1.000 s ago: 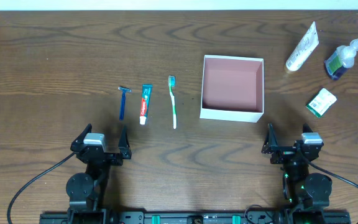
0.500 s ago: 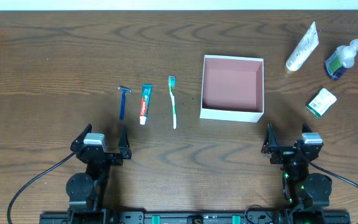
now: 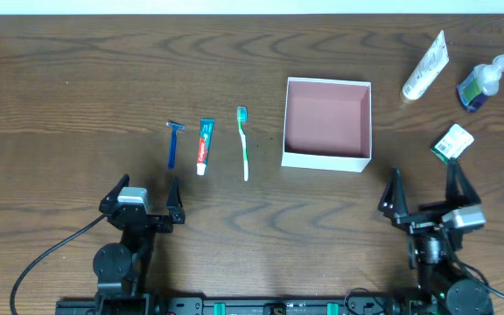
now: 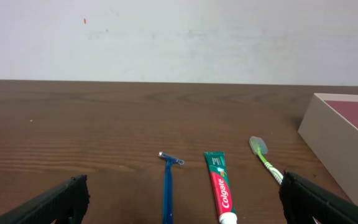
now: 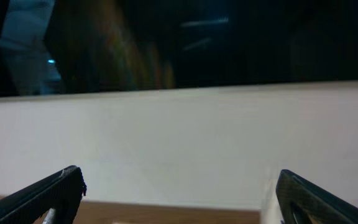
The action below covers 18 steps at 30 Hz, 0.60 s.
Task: Pack container
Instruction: 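Reach the right gripper to the white lotion tube and grasp it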
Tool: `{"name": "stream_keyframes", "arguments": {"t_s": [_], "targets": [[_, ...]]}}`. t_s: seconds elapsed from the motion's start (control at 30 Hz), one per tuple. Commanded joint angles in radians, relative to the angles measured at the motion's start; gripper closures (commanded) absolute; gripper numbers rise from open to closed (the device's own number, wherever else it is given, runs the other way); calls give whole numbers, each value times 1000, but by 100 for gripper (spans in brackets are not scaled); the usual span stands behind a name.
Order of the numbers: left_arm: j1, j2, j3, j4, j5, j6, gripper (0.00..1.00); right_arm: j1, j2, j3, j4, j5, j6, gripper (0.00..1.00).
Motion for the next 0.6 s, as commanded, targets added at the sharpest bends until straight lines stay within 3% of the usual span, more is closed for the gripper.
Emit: {"name": "stream_keyframes", "arguments": {"t_s": [0.0, 0.17, 0.3, 0.47, 0.57], "targets": [[3, -6, -18, -33, 14, 6, 2, 11, 142, 162, 4, 55, -147, 1], [3, -6, -18, -33, 14, 6, 2, 2, 538, 500, -102, 109, -249, 1], [3, -6, -18, -33, 14, 6, 2, -60, 938, 988, -542, 121, -266, 1], [3, -6, -18, -33, 14, 6, 2, -130, 1415, 1647, -1145, -56, -266, 1], [3, -6, -18, -33, 14, 6, 2, -147, 1600, 1905, -1363, -91, -269, 1]]}}
